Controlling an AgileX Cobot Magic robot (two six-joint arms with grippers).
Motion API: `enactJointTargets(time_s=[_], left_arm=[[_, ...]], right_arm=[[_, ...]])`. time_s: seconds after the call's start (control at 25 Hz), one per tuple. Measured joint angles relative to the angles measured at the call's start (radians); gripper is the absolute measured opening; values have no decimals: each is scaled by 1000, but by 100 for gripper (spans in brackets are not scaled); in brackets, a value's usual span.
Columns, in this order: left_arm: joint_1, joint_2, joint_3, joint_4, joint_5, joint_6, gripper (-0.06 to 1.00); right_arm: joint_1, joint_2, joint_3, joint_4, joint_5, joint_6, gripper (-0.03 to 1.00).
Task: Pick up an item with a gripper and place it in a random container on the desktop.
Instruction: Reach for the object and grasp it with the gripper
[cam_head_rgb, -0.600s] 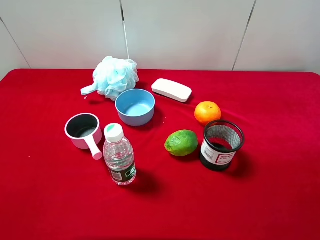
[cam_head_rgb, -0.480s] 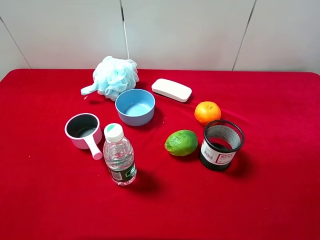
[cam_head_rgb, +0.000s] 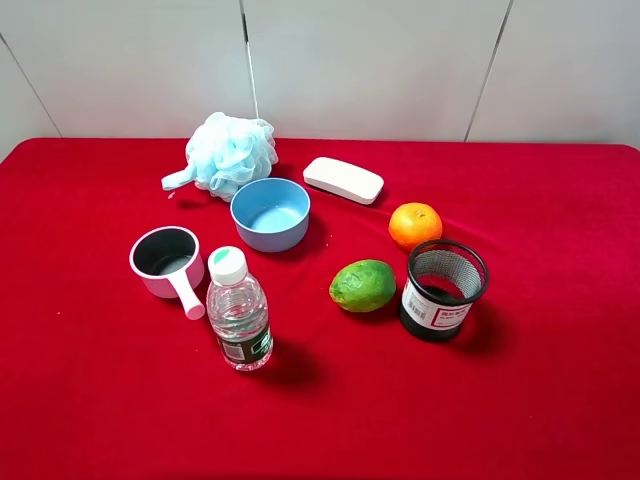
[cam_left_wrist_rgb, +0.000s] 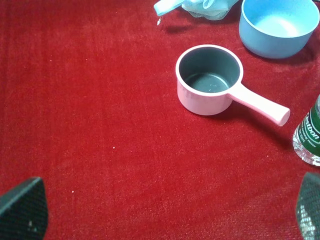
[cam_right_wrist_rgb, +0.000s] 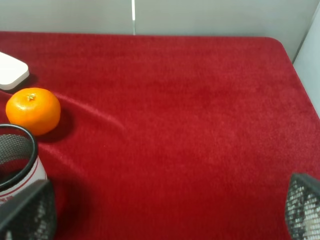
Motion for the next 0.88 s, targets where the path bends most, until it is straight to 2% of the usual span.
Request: enactJointTargets(time_s=[0.72,0.88], left_arm=[[0,0,0,0,0,0,99],[0,0,0,0,0,0,99]], right_arm=[[0,0,0,21,0,0,69],[0,47,-43,24,0,0,69]])
